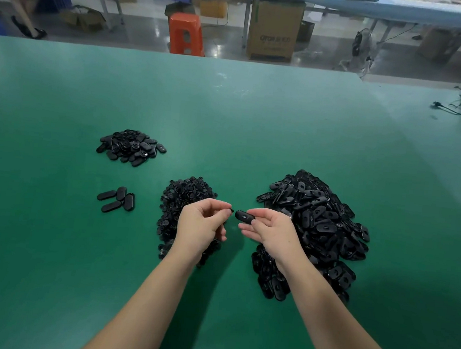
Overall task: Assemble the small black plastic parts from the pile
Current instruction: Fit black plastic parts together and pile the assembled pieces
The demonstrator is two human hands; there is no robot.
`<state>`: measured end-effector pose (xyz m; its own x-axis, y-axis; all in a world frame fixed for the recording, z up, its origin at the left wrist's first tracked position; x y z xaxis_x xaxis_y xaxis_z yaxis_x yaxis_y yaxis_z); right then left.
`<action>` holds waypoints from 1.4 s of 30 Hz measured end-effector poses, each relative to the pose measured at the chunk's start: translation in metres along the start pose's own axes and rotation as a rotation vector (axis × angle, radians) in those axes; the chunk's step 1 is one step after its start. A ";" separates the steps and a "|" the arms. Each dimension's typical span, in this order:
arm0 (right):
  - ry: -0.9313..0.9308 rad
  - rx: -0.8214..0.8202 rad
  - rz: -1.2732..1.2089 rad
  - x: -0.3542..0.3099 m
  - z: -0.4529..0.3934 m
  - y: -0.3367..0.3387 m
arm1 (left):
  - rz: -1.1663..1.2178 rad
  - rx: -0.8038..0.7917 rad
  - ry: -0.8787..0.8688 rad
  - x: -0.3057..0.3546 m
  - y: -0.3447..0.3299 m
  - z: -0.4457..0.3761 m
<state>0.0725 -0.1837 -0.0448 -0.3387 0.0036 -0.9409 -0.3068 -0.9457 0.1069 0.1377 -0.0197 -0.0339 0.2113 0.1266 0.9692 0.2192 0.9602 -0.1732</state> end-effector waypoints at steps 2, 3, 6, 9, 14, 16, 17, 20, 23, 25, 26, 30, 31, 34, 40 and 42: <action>0.004 0.003 -0.018 0.000 0.001 -0.001 | -0.085 0.007 -0.025 -0.001 -0.003 0.002; 0.008 0.001 -0.025 0.000 0.001 -0.003 | -0.127 0.015 -0.040 -0.001 -0.005 0.002; 0.013 -0.004 -0.027 0.000 0.002 -0.006 | -0.221 0.031 -0.080 -0.002 -0.010 0.004; 0.015 0.003 -0.031 -0.001 0.003 -0.008 | -0.226 0.056 -0.077 -0.005 -0.011 0.004; 0.025 0.013 -0.015 -0.002 0.006 -0.008 | -0.210 0.073 -0.066 -0.009 -0.011 0.004; 0.025 0.019 -0.009 -0.003 0.007 -0.009 | -0.200 0.085 -0.068 -0.009 -0.010 0.005; 0.027 0.023 -0.004 -0.003 0.007 -0.010 | -0.198 0.090 -0.070 -0.008 -0.010 0.005; 0.036 0.033 0.000 -0.004 0.009 -0.010 | -0.208 0.097 -0.075 -0.008 -0.009 0.004; 0.061 0.047 -0.009 -0.007 0.010 -0.011 | -0.271 0.140 -0.108 -0.003 -0.006 0.004; 0.081 0.063 -0.024 -0.010 0.011 -0.012 | -0.318 0.167 -0.174 0.006 -0.006 0.006; 0.087 0.071 -0.045 -0.011 0.011 -0.012 | -0.335 0.171 -0.214 0.012 -0.006 0.008; 0.101 0.081 -0.153 -0.017 0.010 -0.011 | -0.369 0.131 -0.331 0.027 -0.013 0.018; 0.102 0.087 -0.187 -0.018 0.010 -0.011 | -0.378 0.112 -0.355 0.029 -0.016 0.020; 0.103 0.104 -0.247 -0.021 0.010 -0.008 | -0.369 0.054 -0.389 0.028 -0.021 0.025; 0.094 0.030 -0.121 -0.022 0.008 -0.013 | -0.319 0.052 -0.345 0.019 -0.012 0.021; 0.106 0.011 -0.024 -0.024 0.008 -0.016 | -0.289 0.056 -0.267 0.014 -0.008 0.016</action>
<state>0.0785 -0.1665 -0.0214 -0.2350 -0.0089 -0.9720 -0.3238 -0.9421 0.0869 0.1233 -0.0213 -0.0161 -0.1079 -0.0977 0.9893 0.1798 0.9768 0.1161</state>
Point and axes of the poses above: each hand's wrist, its own z-axis away from the middle knuckle, its own y-axis out of the back of the hand, x = y × z, the point moved 10 cm from there along -z, towards the middle knuckle, and after that the axes turned 7 degrees about z, right-handed, at the moved point
